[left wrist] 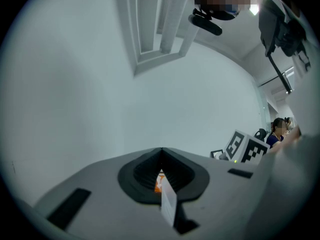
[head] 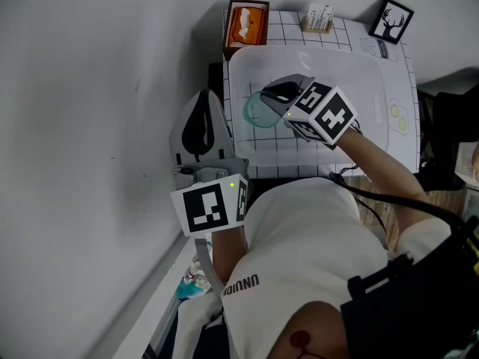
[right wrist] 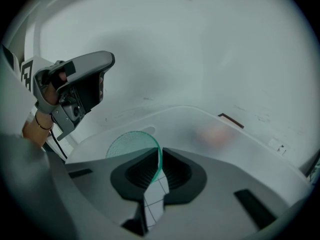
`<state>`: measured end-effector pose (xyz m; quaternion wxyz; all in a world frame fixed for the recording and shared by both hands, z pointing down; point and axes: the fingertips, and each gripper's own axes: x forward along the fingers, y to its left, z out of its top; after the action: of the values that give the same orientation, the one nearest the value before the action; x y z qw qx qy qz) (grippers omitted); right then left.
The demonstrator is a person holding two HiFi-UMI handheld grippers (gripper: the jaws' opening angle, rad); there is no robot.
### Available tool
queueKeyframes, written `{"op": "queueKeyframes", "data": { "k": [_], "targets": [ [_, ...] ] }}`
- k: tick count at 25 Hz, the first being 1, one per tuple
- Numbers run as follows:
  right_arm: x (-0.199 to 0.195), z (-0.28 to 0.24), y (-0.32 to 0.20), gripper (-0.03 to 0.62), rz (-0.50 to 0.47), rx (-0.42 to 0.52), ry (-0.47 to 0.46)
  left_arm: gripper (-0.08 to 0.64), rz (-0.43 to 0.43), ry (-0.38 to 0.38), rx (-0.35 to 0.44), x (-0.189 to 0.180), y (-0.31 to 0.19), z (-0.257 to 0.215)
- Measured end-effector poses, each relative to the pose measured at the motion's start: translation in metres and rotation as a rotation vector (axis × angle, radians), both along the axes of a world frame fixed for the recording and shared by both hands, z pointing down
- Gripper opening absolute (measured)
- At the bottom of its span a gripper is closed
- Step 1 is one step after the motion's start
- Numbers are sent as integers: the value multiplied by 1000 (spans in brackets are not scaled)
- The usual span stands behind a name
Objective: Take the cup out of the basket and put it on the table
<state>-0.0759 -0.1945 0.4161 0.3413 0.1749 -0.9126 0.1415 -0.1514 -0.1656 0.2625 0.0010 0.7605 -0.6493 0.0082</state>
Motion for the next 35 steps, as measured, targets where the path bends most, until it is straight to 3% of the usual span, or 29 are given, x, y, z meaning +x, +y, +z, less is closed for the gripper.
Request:
{"op": "queueKeyframes", "data": {
  "k": [35],
  "targets": [
    [32,-65,1,40,125,116,-179,12,-17,-22,17,14,9,-10]
  ]
}}
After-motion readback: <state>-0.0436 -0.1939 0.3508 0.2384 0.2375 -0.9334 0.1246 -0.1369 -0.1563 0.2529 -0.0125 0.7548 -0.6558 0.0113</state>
